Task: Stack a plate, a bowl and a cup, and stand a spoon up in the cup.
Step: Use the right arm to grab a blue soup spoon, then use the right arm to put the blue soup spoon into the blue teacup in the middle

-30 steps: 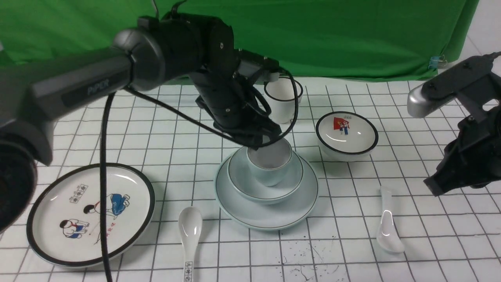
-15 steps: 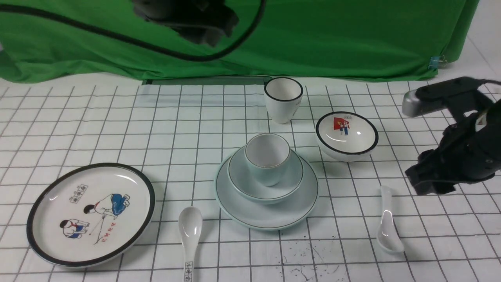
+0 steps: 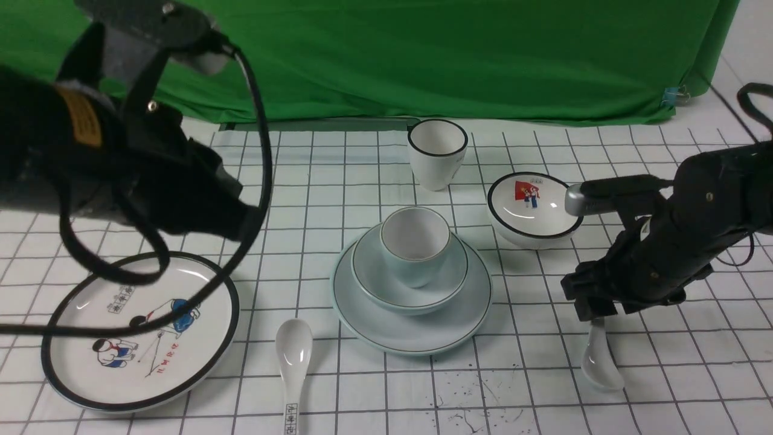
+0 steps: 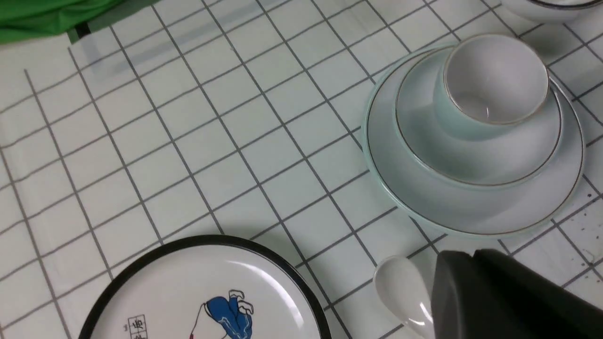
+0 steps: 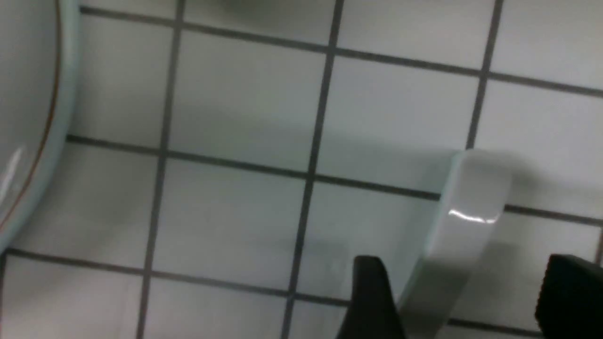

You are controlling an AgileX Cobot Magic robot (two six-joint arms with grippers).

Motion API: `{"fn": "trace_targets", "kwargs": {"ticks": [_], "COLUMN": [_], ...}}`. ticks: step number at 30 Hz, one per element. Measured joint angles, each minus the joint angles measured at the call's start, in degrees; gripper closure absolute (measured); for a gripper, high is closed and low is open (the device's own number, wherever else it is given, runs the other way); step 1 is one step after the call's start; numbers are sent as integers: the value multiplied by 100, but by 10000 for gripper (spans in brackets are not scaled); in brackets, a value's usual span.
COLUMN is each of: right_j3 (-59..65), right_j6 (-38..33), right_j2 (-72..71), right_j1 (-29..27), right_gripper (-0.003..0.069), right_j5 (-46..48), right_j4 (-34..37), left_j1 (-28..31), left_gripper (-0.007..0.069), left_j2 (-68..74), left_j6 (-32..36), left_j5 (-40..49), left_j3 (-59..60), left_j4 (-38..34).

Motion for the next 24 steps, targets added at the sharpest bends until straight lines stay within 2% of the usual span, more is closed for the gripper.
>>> {"fn": "trace_targets", "kwargs": {"ticks": [3, 5, 8, 10, 11, 12, 19, 24], "right_j3": [0, -38, -58, -58, -58, -58, -58, -225], "right_j6": [59, 81, 79, 68, 68, 13, -293, -541], "right_j2": [181, 241, 251, 245, 242, 212, -644, -1620], "right_j1": [0, 0, 0, 6, 6, 28, 234, 666], "right_gripper": [212, 257, 339, 436, 445, 494, 489, 489], "right_j5": [-77, -113, -108, -108, -108, -91, 0, -511], "right_j4": [0, -34, -71, -77, -77, -51, -10, -10], "left_j1": [0, 0, 0, 0, 0, 0, 0, 0], "left_gripper": [659, 659, 659, 659, 659, 659, 659, 659], "left_j2": [-16, -16, -16, -16, -16, -16, -16, -16], "left_j6": [-7, -7, -8, -8, -8, -8, -8, -8], "left_j5": [-70, -110, -278, -342, -349, -356, -361, -548], "left_j3": [160, 208, 208, 208, 208, 208, 208, 208], "left_j4": [0, 0, 0, 0, 0, 0, 16, 16]}}
